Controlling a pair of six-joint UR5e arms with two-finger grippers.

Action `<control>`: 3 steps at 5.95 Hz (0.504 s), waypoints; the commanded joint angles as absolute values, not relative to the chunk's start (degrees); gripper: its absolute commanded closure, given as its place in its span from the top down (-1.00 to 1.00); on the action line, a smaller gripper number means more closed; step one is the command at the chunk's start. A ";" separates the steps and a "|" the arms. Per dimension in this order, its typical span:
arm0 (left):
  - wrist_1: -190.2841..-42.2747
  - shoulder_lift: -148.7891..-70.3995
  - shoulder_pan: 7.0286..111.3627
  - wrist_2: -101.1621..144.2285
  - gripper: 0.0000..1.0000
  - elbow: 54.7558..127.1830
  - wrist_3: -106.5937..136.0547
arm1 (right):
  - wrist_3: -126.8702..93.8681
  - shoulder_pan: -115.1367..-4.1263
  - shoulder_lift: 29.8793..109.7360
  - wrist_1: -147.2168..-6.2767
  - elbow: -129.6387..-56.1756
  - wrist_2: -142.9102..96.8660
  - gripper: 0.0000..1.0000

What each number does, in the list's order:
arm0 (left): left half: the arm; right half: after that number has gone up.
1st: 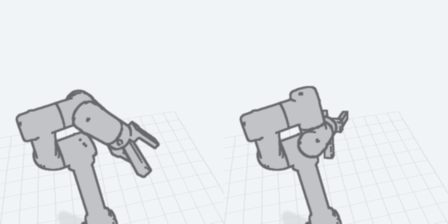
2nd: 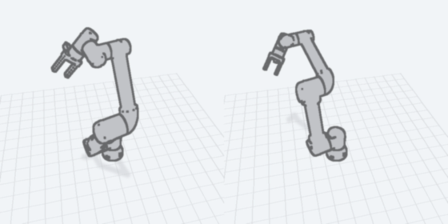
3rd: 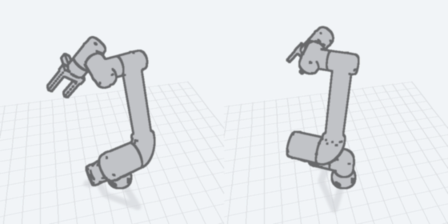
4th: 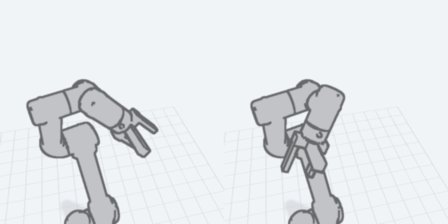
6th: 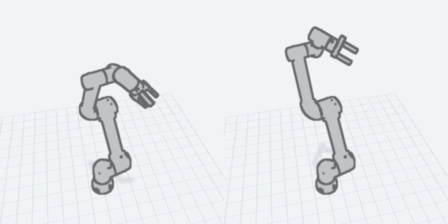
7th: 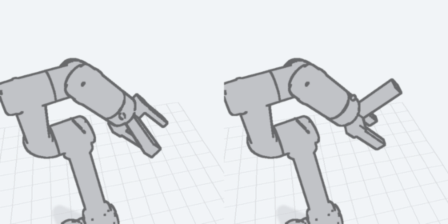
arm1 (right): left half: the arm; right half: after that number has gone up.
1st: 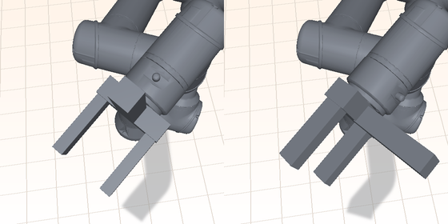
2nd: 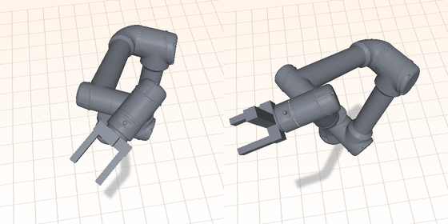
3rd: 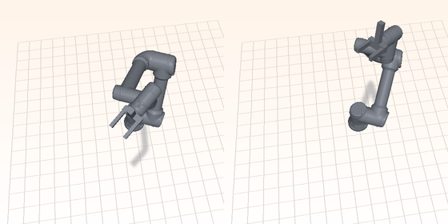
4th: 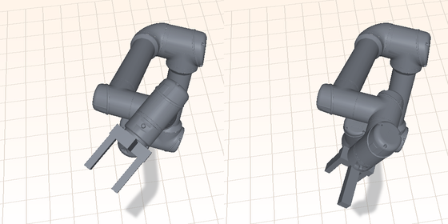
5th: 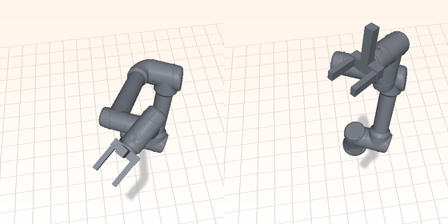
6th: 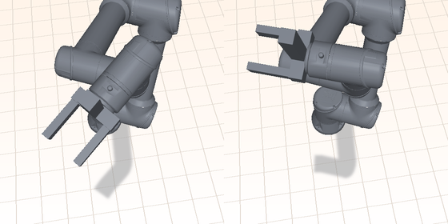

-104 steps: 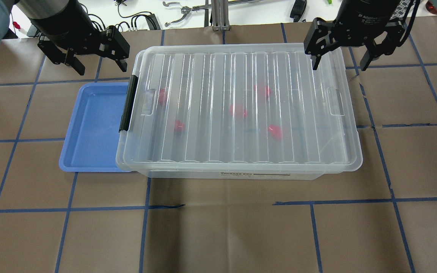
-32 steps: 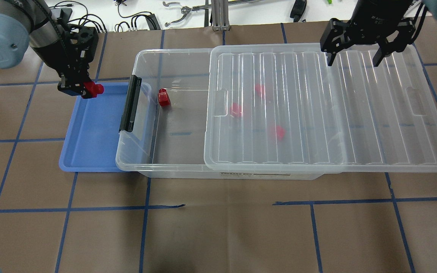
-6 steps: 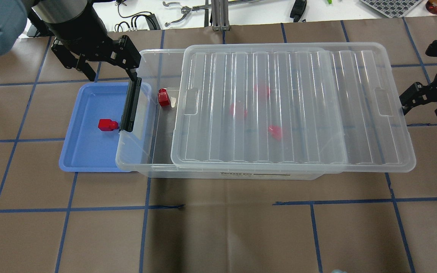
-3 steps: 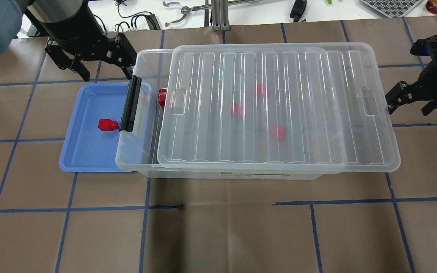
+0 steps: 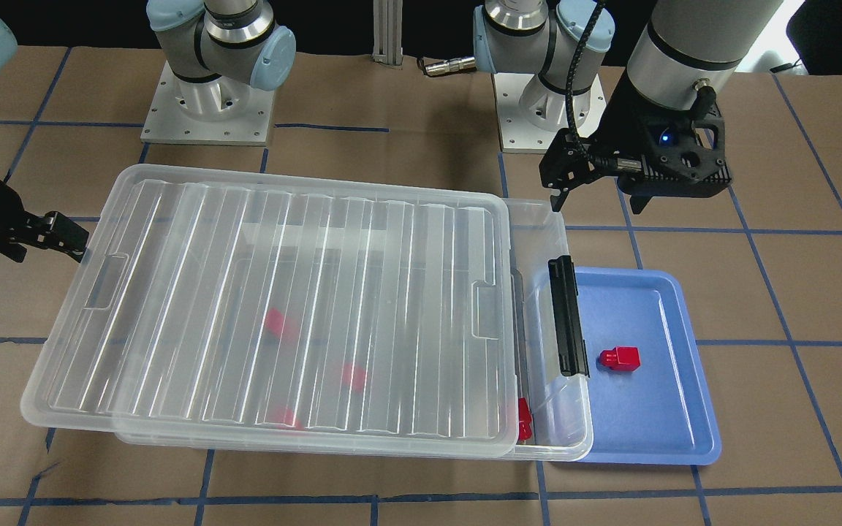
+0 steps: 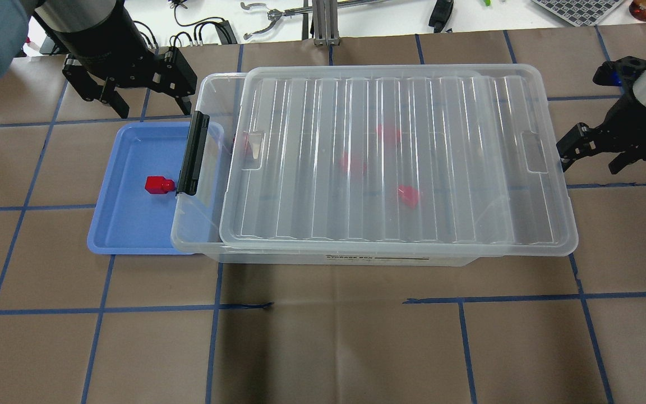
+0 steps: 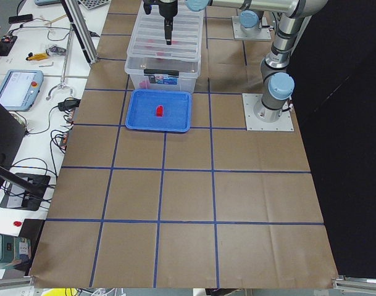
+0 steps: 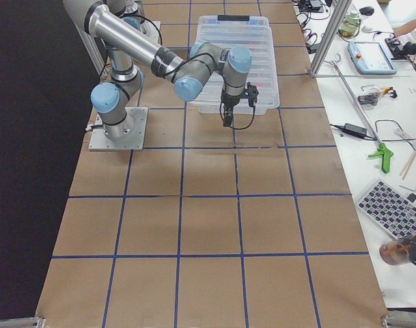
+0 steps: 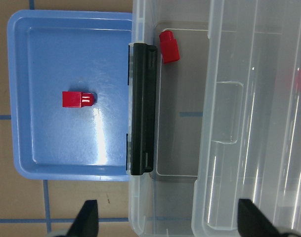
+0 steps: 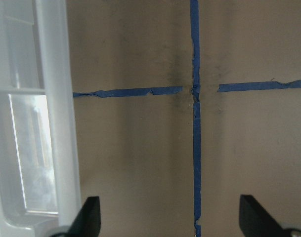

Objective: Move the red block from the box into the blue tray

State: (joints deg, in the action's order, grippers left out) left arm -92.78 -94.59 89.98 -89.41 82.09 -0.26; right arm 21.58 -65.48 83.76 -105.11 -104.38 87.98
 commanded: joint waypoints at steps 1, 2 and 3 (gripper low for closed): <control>-92.81 -94.57 90.00 -89.47 0.97 82.09 -0.26 | 21.36 -67.05 83.76 -105.03 -104.59 87.63 1.00; -92.81 -94.57 90.00 -89.47 0.97 82.09 -0.26 | 20.23 -68.45 83.76 -105.03 -104.59 87.63 1.00; -92.81 -94.57 90.00 -89.47 0.97 82.09 -0.26 | 20.13 -68.73 83.93 -104.94 -104.59 87.02 1.00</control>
